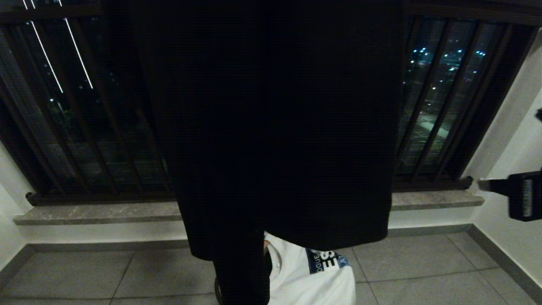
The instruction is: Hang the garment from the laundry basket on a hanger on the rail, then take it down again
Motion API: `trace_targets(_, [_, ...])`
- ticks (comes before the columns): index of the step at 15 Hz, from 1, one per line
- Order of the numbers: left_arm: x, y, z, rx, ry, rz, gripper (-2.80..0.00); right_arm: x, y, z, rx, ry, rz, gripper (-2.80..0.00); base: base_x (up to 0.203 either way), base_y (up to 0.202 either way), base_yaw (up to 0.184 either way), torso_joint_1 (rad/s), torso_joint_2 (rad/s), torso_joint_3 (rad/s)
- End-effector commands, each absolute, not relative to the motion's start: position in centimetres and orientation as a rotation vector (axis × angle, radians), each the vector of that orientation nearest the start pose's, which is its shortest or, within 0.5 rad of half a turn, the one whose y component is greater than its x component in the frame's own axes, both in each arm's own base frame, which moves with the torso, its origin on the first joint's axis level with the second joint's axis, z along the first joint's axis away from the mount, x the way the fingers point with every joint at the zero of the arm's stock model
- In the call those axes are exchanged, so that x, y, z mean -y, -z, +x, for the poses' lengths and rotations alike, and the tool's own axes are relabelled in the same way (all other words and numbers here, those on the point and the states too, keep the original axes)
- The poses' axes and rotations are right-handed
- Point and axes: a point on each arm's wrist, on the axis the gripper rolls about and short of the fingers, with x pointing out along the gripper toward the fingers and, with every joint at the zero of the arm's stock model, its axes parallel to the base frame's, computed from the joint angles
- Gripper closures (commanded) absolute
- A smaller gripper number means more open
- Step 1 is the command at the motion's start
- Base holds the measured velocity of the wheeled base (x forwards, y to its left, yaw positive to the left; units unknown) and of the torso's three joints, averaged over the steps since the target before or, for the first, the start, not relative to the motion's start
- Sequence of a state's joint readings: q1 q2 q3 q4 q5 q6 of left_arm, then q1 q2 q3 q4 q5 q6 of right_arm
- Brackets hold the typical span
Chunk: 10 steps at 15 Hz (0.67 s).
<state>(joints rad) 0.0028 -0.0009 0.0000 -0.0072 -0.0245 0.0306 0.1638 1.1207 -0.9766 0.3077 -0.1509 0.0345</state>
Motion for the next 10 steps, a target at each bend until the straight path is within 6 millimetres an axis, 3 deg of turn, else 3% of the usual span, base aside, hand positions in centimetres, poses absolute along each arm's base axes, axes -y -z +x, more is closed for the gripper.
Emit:
trace_targets(1, [0.1, -7.5, -2.3, 0.006, 0.021, 0.031, 0.0, -0.5, -28.9, 7.2, -0.257, 0.033, -0.004, 0.0, 0.0, 0.0, 0.0, 0.0, 0.0, 0.0])
trace_targets(7, [0.1, -7.5, -2.3, 0.006, 0.021, 0.031, 0.0, 0.9, -24.0, -3.5, -0.085, 0.155, 0.012, 0.0, 0.0, 0.0, 0.0, 0.0, 0.0, 0.0])
trace_targets(10, [0.1, -7.5, -2.3, 0.006, 0.021, 0.031, 0.0, 1.1, -21.9, -6.6, -0.02, 0.323, 0.019, 0.0, 0.0, 0.0, 0.0, 0.0, 0.0, 0.0])
